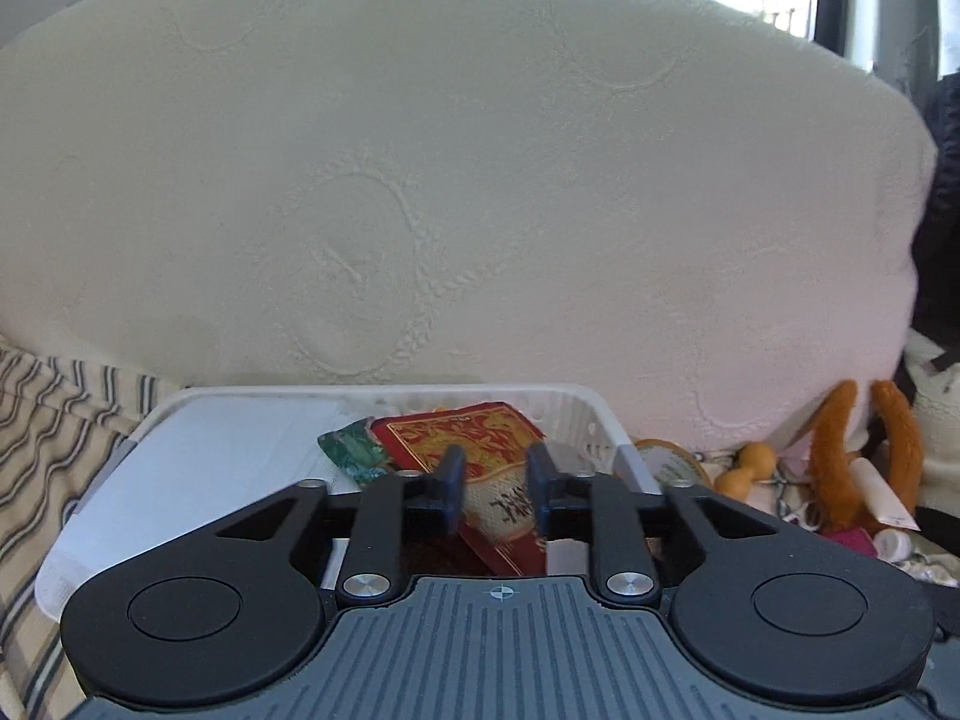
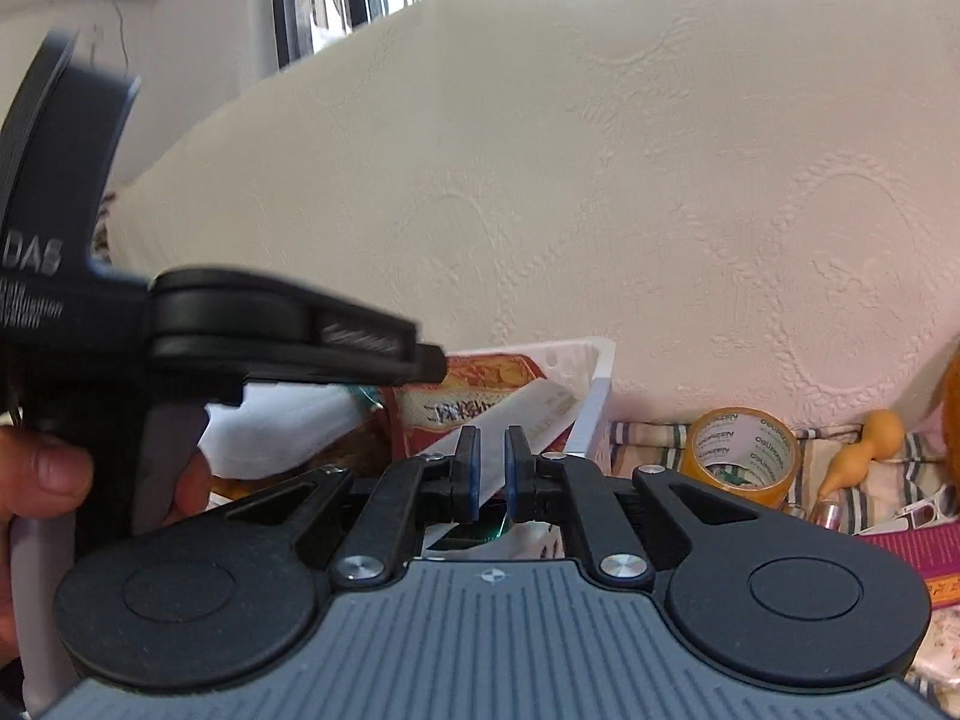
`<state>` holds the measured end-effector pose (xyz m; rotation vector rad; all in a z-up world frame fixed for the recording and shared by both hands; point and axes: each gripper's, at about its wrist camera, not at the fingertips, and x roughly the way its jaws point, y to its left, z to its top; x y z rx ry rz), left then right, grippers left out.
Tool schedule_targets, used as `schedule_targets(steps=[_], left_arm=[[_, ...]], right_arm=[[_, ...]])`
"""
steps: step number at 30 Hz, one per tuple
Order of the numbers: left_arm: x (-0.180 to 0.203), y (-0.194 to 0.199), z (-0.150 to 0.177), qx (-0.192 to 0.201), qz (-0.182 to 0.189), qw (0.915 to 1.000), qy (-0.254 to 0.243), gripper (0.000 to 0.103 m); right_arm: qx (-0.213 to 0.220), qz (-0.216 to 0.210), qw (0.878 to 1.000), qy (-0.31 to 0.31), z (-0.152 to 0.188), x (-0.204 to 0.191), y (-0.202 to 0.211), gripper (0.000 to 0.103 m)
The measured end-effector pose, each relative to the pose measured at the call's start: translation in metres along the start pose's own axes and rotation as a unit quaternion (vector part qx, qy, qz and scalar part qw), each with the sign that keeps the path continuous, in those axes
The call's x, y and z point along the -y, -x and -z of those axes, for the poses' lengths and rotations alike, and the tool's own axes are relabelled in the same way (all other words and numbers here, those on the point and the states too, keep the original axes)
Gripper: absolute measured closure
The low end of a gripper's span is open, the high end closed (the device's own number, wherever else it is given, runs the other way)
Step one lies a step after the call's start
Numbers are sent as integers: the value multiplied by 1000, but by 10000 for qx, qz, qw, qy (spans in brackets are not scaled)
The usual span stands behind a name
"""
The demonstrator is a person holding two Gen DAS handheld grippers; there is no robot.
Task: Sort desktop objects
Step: 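Open the left gripper to drop the clear strip into the basket, then withdraw the open left gripper from the basket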
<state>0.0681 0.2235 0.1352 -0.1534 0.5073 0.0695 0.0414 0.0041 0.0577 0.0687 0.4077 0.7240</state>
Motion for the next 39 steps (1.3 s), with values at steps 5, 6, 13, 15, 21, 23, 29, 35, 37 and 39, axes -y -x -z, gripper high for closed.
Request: schedule_targets(steps=[5, 6, 13, 15, 21, 23, 29, 35, 37, 39], left_arm=[[3, 25, 0, 197, 70, 9997, -100, 32], [2, 30, 1, 243, 81, 9996, -89, 30], [-19, 58, 15, 384, -3, 9993, 24, 11], [-30, 66, 20, 393, -182, 9989, 170, 12], [-74, 60, 29, 59, -290, 9953, 920, 12], [-83, 65, 30, 67, -253, 9939, 1070, 12], [-82, 78, 33, 137, -279, 9933, 1115, 11], [-51, 82, 36, 155, -180, 9963, 831, 10], [-35, 80, 40, 125, -63, 9974, 710, 9], [-18, 74, 46, 19, 69, 9982, 595, 9]], right_arm=[[-182, -85, 9995, 229, -8, -18, 4, 71], [-258, -46, 9992, 315, -10, -22, 0, 64], [-1314, 166, 9889, 673, -15, -48, -50, 44], [-1403, 342, 9853, 912, -13, -59, -64, 42], [-1585, 732, 9782, 1126, -11, -75, -88, 30], [-1491, 699, 9773, 1330, -10, -81, -77, 32], [-950, 392, 9883, 1125, -17, -76, -28, 29], [-291, 27, 9988, 390, -14, -40, 42, 21], [-114, 134, 9997, 173, -2, -25, 62, 18], [-137, 169, 9998, -5, 15, -9, 77, 18]])
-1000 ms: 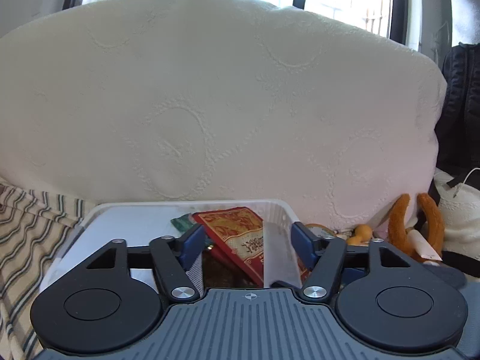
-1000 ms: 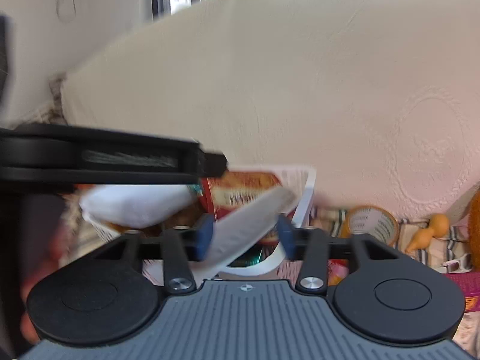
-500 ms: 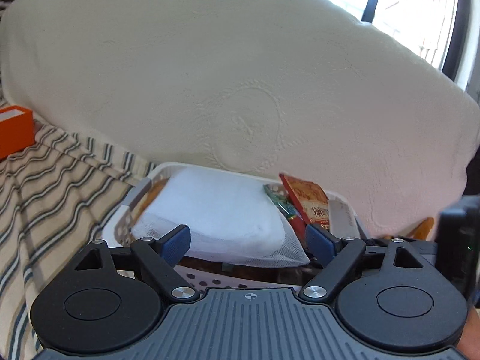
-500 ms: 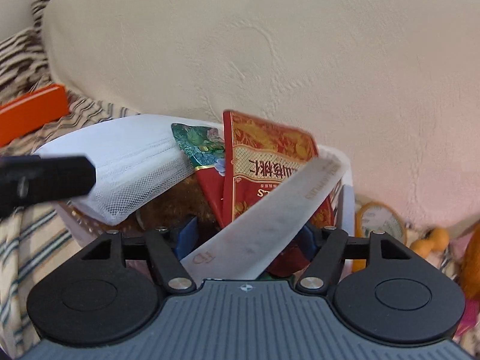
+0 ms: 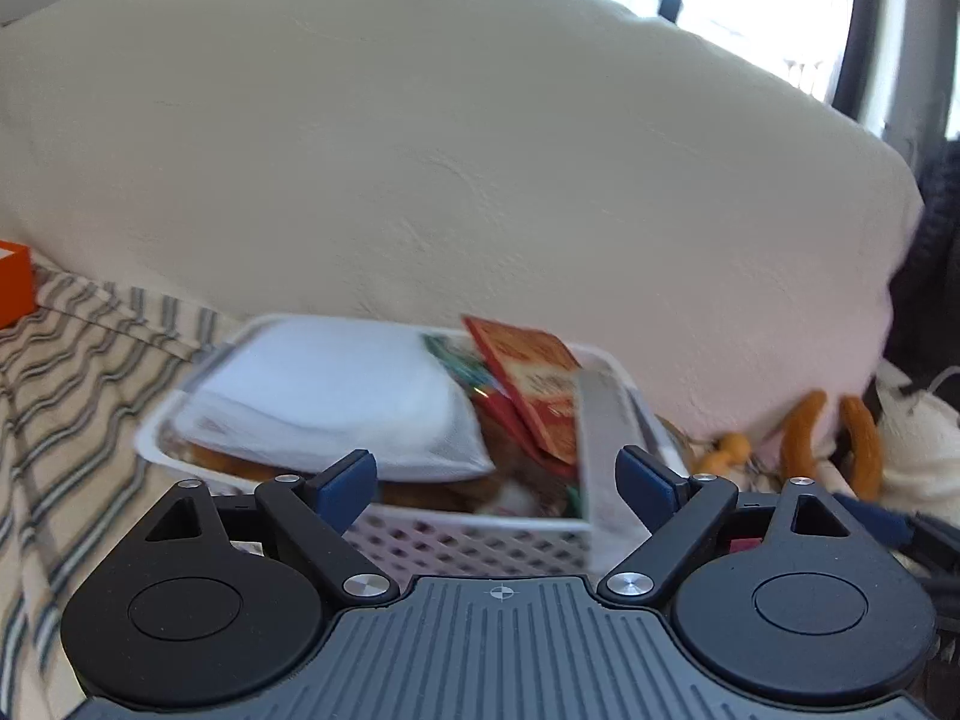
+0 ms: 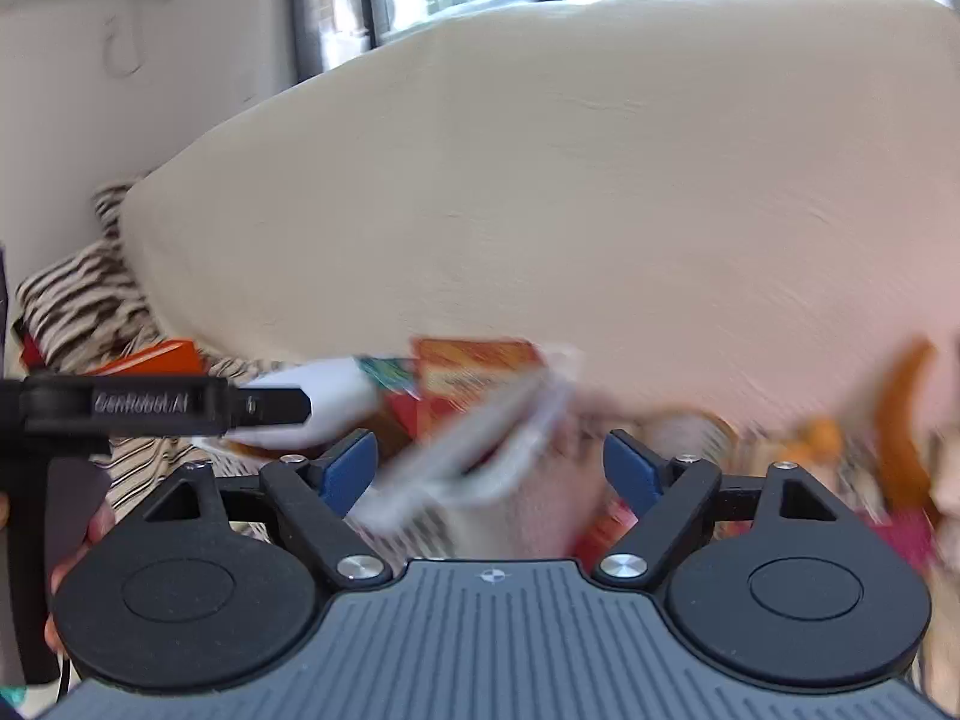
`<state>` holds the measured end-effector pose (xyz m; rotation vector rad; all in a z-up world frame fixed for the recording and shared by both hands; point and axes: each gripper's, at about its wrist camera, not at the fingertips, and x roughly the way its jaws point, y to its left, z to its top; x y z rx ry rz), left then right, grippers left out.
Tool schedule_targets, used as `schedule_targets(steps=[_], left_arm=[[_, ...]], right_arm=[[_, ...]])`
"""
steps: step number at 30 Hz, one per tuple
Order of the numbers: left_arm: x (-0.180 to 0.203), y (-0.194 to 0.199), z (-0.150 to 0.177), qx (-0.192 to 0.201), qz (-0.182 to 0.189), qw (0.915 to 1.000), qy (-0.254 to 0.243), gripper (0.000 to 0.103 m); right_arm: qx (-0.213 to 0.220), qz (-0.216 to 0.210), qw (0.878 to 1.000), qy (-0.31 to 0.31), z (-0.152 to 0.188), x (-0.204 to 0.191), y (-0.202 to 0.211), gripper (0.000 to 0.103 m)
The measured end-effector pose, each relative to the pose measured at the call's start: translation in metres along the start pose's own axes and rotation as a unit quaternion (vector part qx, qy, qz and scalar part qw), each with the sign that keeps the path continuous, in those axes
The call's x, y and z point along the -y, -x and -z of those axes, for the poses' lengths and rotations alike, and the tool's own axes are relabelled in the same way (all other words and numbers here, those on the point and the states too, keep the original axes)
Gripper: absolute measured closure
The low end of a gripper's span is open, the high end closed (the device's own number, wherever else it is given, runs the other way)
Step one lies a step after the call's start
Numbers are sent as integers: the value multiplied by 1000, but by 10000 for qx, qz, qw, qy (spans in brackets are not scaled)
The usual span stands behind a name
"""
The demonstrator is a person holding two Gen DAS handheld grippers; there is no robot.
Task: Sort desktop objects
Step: 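Withdraw the open left gripper from the basket, then close the right gripper on the end of the purple box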
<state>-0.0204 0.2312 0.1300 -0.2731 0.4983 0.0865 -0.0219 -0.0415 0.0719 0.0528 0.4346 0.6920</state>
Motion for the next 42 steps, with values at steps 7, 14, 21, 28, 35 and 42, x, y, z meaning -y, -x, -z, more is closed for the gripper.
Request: schedule_targets(steps=[7, 14, 21, 28, 35, 42], left_arm=[[69, -11, 34, -305, 640, 9962, -503, 9], [127, -48, 85, -848, 937, 9878, -909, 8], [163, -100, 101, -1377, 955, 9815, -925, 8], [157, -126, 101, -1306, 764, 9865, -633, 6], [167, -146, 96, -1061, 432, 9883, -1009, 6], [166, -148, 107, -1137, 576, 9792, -1577, 6]], right_arm=[[-507, 863, 9949, -83, 76, 58, 26, 18], [-772, 1324, 9880, -198, 108, 98, 54, 18], [-877, 1605, 9830, -192, 82, 132, 42, 18], [-847, 1334, 9656, -2065, 45, 213, 13, 18], [-867, 1590, 9601, -2130, 33, 234, -8, 18], [-1380, 1474, 9695, 1393, 18, 198, -26, 18]])
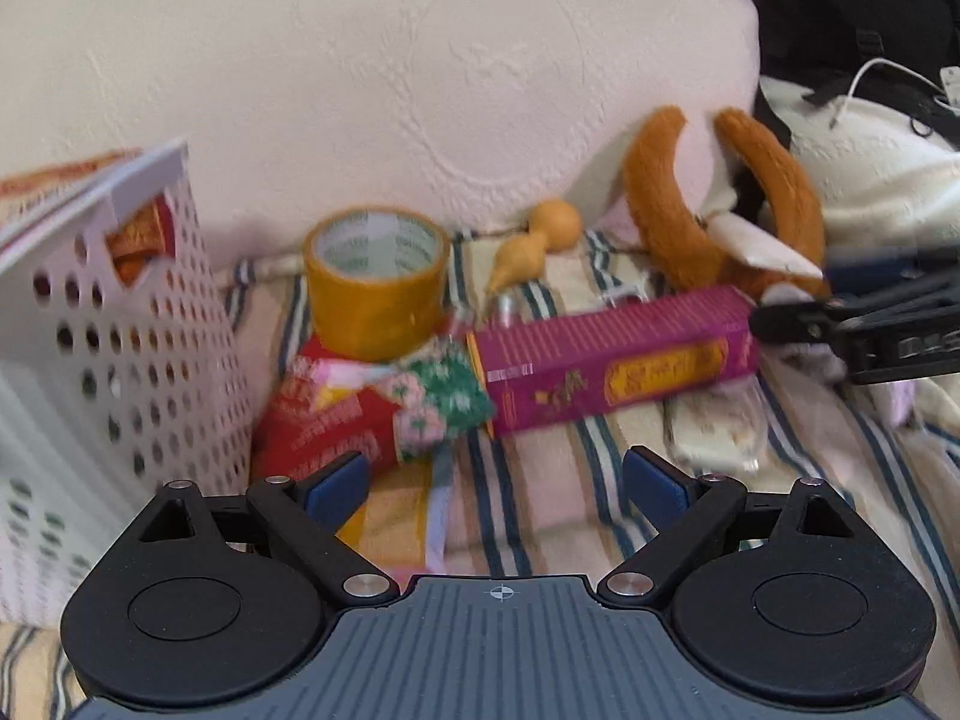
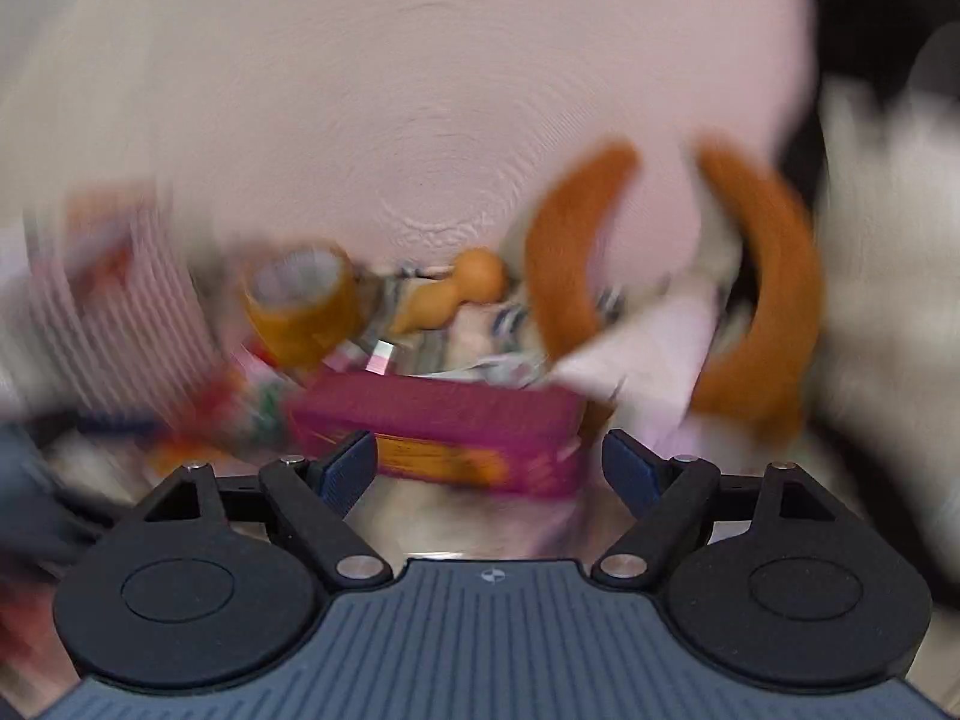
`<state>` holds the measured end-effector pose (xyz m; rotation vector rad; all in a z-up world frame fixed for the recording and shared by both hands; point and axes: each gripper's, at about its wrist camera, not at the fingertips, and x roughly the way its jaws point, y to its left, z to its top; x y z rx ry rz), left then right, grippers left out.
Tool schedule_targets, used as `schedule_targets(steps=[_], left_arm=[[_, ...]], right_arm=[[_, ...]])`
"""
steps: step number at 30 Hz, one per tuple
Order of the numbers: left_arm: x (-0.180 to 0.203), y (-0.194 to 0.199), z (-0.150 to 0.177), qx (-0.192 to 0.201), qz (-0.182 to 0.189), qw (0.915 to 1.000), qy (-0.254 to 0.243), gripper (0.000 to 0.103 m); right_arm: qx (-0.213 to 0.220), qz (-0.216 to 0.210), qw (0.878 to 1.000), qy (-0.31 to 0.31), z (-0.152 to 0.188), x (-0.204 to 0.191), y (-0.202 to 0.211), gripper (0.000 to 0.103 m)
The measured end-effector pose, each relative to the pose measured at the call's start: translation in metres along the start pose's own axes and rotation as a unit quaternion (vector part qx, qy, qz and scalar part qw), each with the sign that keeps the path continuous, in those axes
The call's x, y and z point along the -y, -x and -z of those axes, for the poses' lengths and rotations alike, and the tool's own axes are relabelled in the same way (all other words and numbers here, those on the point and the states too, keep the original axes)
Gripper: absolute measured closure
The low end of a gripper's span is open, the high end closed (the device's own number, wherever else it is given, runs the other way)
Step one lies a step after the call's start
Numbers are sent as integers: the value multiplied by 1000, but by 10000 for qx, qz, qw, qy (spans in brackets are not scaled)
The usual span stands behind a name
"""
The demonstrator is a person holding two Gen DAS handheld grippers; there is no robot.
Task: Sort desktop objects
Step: 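Close the right gripper on the end of the purple box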
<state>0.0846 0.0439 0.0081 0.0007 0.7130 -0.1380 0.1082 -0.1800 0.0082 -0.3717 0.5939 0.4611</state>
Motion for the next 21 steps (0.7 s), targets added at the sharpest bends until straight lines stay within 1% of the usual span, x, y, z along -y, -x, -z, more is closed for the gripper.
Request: schedule_targets(steps=[1, 2, 3, 5, 6, 9, 10, 11, 13, 14, 16, 17, 19, 21], left_arm=[[-2, 1, 3, -46, 48, 10000, 32, 6], [-5, 2, 5, -90, 97, 9999, 65, 6], [-7, 2, 7, -127, 129, 9998, 91, 6], [-11, 4, 10, -168, 185, 9996, 158, 6], [-11, 5, 11, -175, 213, 9995, 152, 6], [-12, 7, 11, -163, 263, 9995, 108, 5], [-13, 7, 11, -169, 288, 9994, 110, 5], [-13, 7, 11, -181, 317, 9993, 108, 5], [-14, 6, 12, -205, 343, 9991, 135, 5], [-14, 5, 12, -225, 344, 9990, 158, 5], [-17, 3, 11, -250, 365, 9988, 217, 5], [-19, 2, 11, -256, 359, 9987, 269, 5], [-22, -1, 11, -276, 356, 9983, 360, 5], [-26, -1, 12, -288, 350, 9977, 501, 5]], right_arm=[[-35, 30, 9984, 558, -3, -7, -5, 18], [-65, 18, 9952, 978, -6, -12, -11, 19], [-132, -83, 9913, 1307, -9, -17, -17, 19], [-314, -296, 9839, 1734, -16, -26, -32, 19], [-364, -309, 9800, 1934, -19, -31, -41, 19], [-630, -347, 9618, 2640, -21, -44, -68, 18], [-769, -333, 9557, 2823, -21, -47, -78, 17], [-892, -423, 9507, 2940, -20, -47, -87, 13], [-1211, -664, 9421, 3056, -18, -45, -102, 11], [-1423, -690, 9405, 3008, -16, -42, -110, 11], [-1707, -865, 9510, 2428, -20, -29, -117, 12], [-1739, -949, 9550, 2208, -23, -24, -115, 13], [-1854, -1095, 9548, 2047, -21, -25, -104, 14], [-1905, -1147, 9551, 1956, -15, -33, -87, 22]])
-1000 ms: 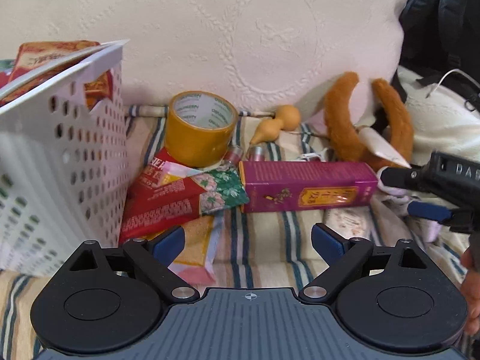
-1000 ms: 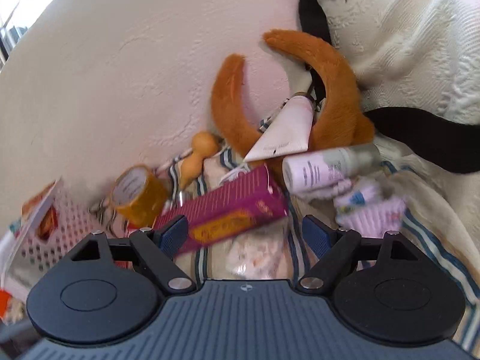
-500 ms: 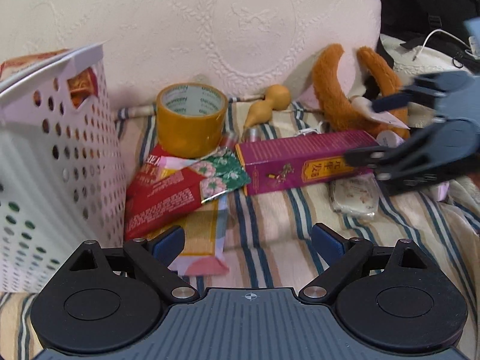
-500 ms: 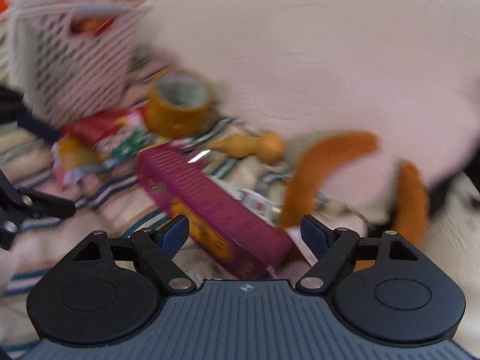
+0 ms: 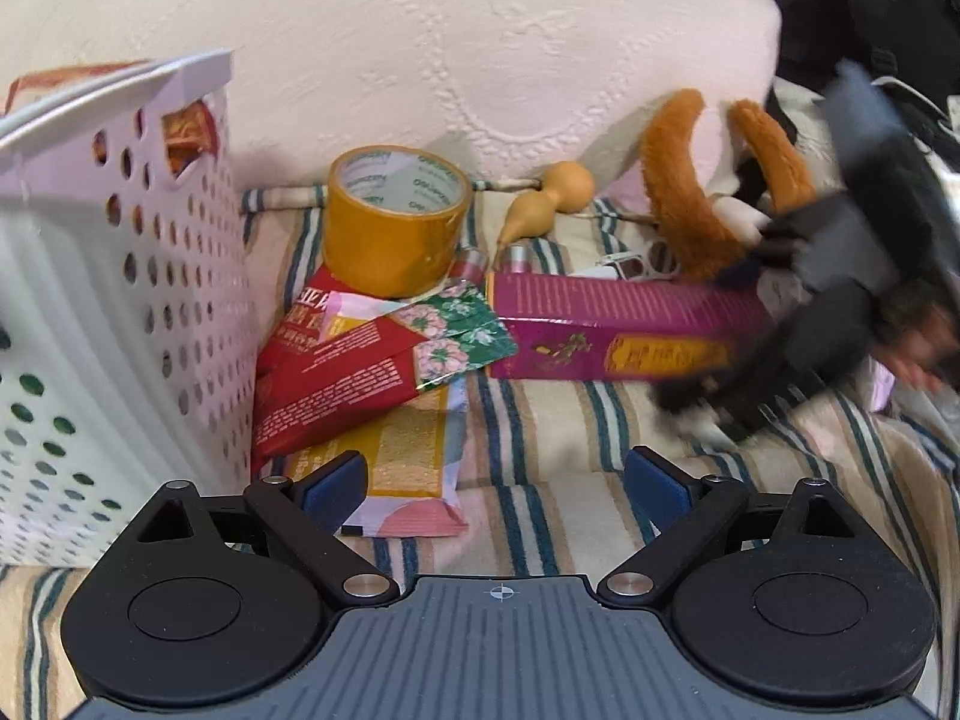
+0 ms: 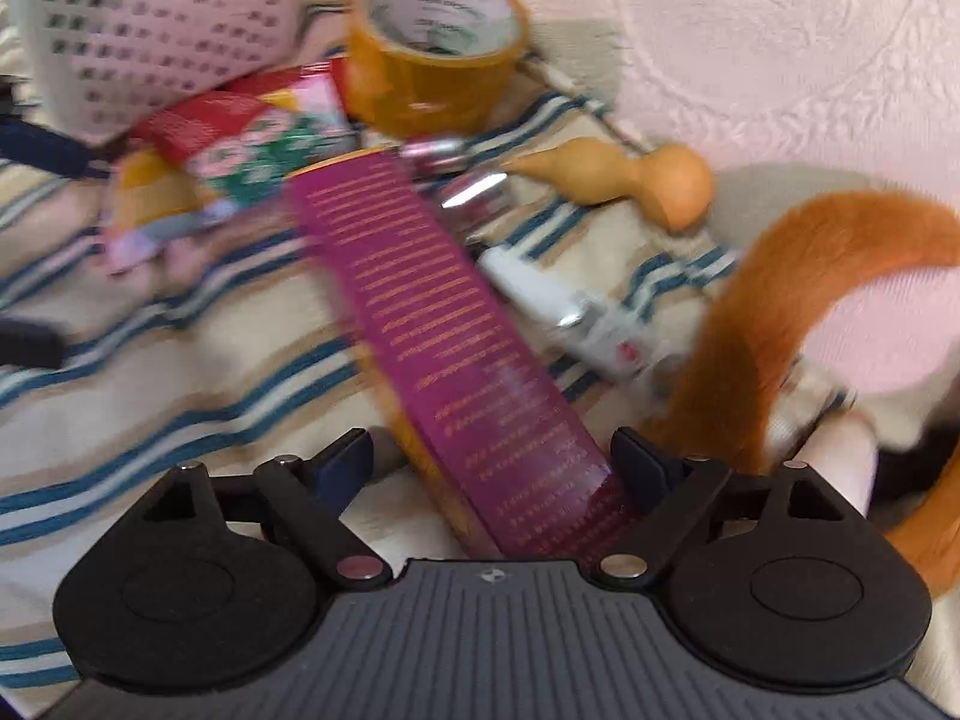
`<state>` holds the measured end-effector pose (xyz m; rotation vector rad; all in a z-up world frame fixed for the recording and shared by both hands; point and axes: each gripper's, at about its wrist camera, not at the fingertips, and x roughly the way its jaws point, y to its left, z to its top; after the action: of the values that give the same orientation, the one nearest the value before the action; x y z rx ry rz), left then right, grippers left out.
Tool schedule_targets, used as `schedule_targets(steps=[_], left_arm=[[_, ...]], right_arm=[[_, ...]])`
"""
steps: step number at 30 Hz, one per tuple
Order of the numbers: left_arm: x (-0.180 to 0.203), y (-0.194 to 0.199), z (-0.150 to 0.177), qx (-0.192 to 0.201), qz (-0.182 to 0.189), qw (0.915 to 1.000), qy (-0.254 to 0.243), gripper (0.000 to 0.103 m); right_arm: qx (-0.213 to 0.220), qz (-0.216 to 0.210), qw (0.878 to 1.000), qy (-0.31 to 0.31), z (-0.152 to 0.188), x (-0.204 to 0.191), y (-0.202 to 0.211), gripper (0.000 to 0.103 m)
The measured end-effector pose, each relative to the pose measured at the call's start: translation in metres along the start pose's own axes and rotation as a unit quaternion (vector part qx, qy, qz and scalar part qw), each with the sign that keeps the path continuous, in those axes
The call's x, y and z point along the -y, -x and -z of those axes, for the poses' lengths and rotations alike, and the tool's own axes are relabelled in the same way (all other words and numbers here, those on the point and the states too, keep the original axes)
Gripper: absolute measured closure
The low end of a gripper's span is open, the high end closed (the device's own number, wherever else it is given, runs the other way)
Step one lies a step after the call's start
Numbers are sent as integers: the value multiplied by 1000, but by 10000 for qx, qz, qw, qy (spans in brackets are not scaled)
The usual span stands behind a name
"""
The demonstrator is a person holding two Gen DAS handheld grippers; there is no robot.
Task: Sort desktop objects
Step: 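Close the right gripper on the end of the purple box, then lift the purple box upright with the right gripper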
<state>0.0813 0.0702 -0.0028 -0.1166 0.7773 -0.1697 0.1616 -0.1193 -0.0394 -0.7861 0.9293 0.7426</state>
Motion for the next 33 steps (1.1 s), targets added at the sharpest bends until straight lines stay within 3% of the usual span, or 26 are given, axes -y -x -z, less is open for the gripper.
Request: schedule_targets(steps=[1, 3, 6, 11, 14, 17, 19, 21, 22, 24, 26, 29, 33], left_arm=[[-2, 0, 0, -5, -2, 9999, 101, 5], [-7, 3, 0, -15, 45, 9996, 292, 5], [-11, 7, -1, -5, 11, 9985, 556, 4], [-6, 2, -12, -5, -256, 9955, 917, 2], [3, -7, -21, -206, -203, 9950, 953, 2], [11, -16, -28, -345, -152, 9948, 948, 2], [13, -21, -29, -393, -128, 9940, 1010, 2], [12, -24, -28, -421, -173, 9930, 1093, 2], [11, -25, -28, -418, -191, 9924, 1142, 2], [8, -24, -27, -408, -182, 9917, 1204, 2], [5, -22, -26, -384, -196, 9909, 1278, 2], [3, -20, -24, -456, -140, 9901, 1320, 2], [12, -21, -24, -774, 22, 9917, 1024, 2]], right_arm=[[6, -13, 10000, -7, 5, -9, 8, 30], [86, -199, 9996, -163, 16, -29, 24, 36], [212, 270, 9992, -195, 32, -69, 37, 43], [768, 970, 9880, -925, 38, -93, 41, 40], [1132, 797, 9847, -1054, 37, -82, 37, 39], [1149, 521, 9820, -1405, 35, -65, 19, 34], [1271, 309, 9736, -1871, 39, -54, 13, 35], [1386, 201, 9629, -2307, 43, -52, 17, 40], [1370, 78, 9597, -2452, 44, -55, 20, 50], [1340, -228, 9543, -2660, 47, -67, 27, 55], [1329, -34, 9549, -2653, 49, -92, 35, 55], [1389, -258, 9424, -3032, 56, -117, 50, 55], [1579, 118, 9335, -3218, 63, -154, 64, 55]])
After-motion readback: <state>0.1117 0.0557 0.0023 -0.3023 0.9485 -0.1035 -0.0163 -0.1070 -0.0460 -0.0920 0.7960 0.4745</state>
